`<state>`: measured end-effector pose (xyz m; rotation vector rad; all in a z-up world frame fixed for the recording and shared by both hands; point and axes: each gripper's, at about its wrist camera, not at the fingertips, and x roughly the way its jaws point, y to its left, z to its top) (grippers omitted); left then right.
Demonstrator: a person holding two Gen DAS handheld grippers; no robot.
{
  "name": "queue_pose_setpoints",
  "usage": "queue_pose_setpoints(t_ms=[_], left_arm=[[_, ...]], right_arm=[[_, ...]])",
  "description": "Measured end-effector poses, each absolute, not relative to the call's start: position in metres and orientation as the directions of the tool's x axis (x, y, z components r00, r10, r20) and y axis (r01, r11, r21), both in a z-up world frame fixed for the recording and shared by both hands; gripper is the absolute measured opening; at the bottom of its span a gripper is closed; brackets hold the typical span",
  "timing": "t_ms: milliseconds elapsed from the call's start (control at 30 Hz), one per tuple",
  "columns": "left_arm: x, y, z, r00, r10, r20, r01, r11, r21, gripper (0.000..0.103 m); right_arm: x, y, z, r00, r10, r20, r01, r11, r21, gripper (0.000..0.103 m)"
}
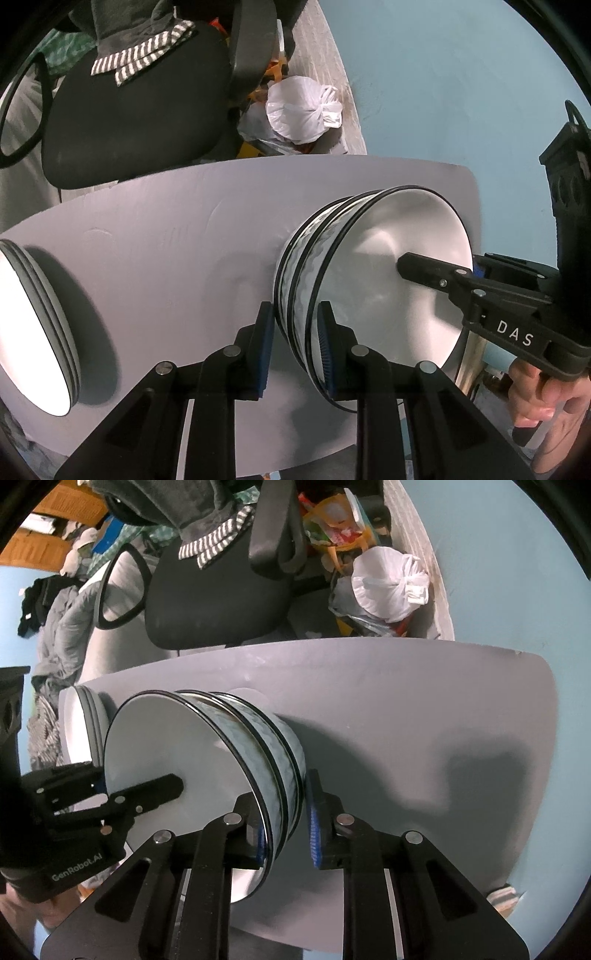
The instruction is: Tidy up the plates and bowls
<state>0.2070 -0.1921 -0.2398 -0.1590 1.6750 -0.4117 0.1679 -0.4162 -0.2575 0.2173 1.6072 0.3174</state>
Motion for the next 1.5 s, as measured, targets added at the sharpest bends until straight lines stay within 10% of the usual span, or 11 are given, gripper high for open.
queue_pose_setpoints(t_ms=[1500], left_arm=[[0.185,-0.057,-0.205,-0.017,-0.391,-0.920,-0.025,0.920,-0.391,0.023]], right_arm=[[0.154,-0.294,-0.227,-0.088,0.302,-0.949,-0.209,0.926,0.314,0.014]])
